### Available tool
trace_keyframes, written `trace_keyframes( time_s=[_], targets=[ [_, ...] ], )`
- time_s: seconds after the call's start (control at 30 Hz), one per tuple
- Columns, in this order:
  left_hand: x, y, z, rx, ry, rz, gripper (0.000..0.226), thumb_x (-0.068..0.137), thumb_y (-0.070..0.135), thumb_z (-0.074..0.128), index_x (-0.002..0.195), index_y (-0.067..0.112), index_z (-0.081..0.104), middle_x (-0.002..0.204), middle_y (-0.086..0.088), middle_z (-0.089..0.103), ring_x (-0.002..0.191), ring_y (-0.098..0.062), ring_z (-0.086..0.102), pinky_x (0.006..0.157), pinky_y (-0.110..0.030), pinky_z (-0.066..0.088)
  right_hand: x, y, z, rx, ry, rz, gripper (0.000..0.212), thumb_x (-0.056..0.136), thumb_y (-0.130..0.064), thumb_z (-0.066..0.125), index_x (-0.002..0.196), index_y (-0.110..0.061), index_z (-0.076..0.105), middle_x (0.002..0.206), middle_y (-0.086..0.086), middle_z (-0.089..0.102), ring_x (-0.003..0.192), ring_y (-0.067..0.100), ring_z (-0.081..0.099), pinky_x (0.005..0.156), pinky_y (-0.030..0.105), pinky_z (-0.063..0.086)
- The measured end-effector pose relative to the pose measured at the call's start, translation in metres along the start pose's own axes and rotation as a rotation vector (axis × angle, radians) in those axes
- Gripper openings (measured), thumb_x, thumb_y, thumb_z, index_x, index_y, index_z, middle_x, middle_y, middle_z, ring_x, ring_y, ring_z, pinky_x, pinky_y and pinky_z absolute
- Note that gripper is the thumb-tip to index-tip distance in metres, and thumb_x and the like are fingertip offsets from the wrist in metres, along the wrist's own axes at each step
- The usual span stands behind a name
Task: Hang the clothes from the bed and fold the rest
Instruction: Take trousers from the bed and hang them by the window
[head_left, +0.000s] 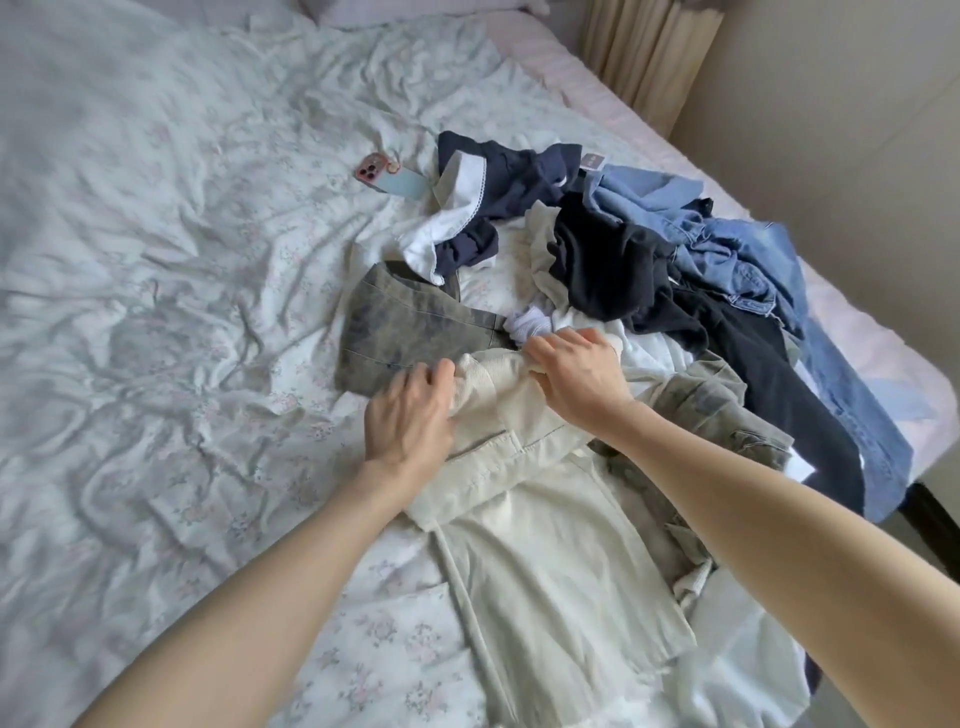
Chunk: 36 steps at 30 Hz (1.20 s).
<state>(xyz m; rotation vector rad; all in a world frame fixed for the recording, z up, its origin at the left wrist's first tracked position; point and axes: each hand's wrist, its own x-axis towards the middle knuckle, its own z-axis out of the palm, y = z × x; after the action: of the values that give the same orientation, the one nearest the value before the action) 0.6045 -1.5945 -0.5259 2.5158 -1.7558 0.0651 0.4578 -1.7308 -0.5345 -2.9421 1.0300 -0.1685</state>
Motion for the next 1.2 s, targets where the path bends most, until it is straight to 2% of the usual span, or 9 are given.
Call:
trace_keyframes(
  time_s=[0.13,0.37,0.53,0.63,0.77,0.83,0.9,1.03,1.2],
  targets=[
    [-0.030,0.012,-0.006,-0.059,0.113,0.131,0.035,0.065,0.012,0.077,0.096,0.010,0.062,0.085,-0.010,0.062,0.072,-0.029,0.062,0.056,-0.034,0.048,-0.038,-0.004,-0.008,0.044,0.084,-0.039,0.018,0.080,-0.010,0.060,0.098,-0.009,0.063,0.102,0.004,0.066,0.097,0.027,0.061,0.088,0.041,0.041],
    [-0.105,0.053,0.017,-0.232,-0.354,0.465,0.066,0.080,0.058,0.050,0.129,0.016,0.042,0.148,-0.005,0.030,0.128,-0.025,0.031,0.100,-0.041,0.029,-0.169,0.006,0.002,0.039,-0.018,-0.070,0.029,0.057,-0.008,0.079,0.084,-0.013,0.068,0.104,-0.002,0.070,0.098,0.021,0.066,0.080,0.043,0.049],
    [-0.158,0.075,0.052,-0.253,-0.642,0.574,0.070,0.091,0.051,0.040,0.145,0.015,0.016,0.156,-0.004,0.014,0.143,-0.019,0.002,0.115,-0.039,-0.002,-0.253,0.000,0.027,0.048,-0.203,0.001,0.042,0.044,-0.012,0.086,0.083,-0.015,0.071,0.109,0.000,0.069,0.099,0.021,0.067,0.075,0.038,0.054],
    [-0.174,0.080,0.068,-0.336,-0.643,0.595,0.051,0.095,0.032,0.038,0.142,0.012,0.030,0.151,-0.003,0.027,0.140,-0.014,0.015,0.115,-0.027,0.000,-0.281,-0.013,0.047,0.003,-0.454,0.174,0.040,0.062,-0.016,0.073,0.102,-0.017,0.069,0.115,0.000,0.066,0.112,0.021,0.060,0.089,0.038,0.047],
    [-0.170,0.087,0.081,-0.402,-0.356,0.433,0.039,0.095,0.017,0.038,0.131,0.010,0.048,0.145,-0.009,0.038,0.140,-0.022,0.024,0.115,-0.033,0.008,-0.275,-0.028,0.059,0.067,-0.328,0.369,0.021,0.078,-0.019,0.048,0.088,-0.013,0.066,0.088,0.003,0.065,0.087,0.028,0.064,0.081,0.041,0.046],
    [-0.160,0.088,0.087,-0.300,-0.368,0.308,0.051,0.097,0.026,0.033,0.147,0.015,0.025,0.157,-0.008,0.011,0.145,-0.026,0.001,0.116,-0.042,-0.004,-0.253,-0.034,0.060,0.078,-0.144,0.374,0.032,0.083,-0.025,0.040,0.093,-0.010,0.066,0.093,0.007,0.065,0.086,0.030,0.064,0.075,0.041,0.049],
    [-0.149,0.089,0.097,-0.212,-0.413,0.214,0.061,0.098,0.036,0.027,0.150,0.020,0.001,0.157,-0.004,-0.008,0.144,-0.026,-0.013,0.114,-0.046,-0.011,-0.228,-0.040,0.064,0.104,-0.080,0.364,0.039,0.085,-0.027,0.038,0.111,-0.009,0.062,0.113,0.010,0.062,0.106,0.032,0.060,0.089,0.050,0.045],
    [-0.135,0.088,0.124,-0.167,-0.450,0.052,0.067,0.096,0.049,0.023,0.143,0.029,-0.020,0.156,-0.001,-0.017,0.142,-0.029,-0.019,0.110,-0.055,-0.013,-0.187,-0.037,0.092,0.185,-0.260,0.327,0.051,0.096,-0.039,0.027,0.145,-0.025,0.030,0.153,0.008,0.026,0.142,0.032,0.019,0.108,0.061,0.013],
    [-0.143,0.080,0.155,-0.129,-0.467,-0.101,0.069,0.090,0.062,0.026,0.138,0.044,-0.020,0.155,-0.003,-0.020,0.140,-0.034,-0.022,0.108,-0.061,-0.006,-0.176,-0.017,0.137,0.179,-0.524,0.316,0.053,0.093,-0.052,0.009,0.142,-0.047,-0.011,0.157,-0.006,-0.013,0.143,0.023,-0.018,0.106,0.063,-0.013]
  ],
)
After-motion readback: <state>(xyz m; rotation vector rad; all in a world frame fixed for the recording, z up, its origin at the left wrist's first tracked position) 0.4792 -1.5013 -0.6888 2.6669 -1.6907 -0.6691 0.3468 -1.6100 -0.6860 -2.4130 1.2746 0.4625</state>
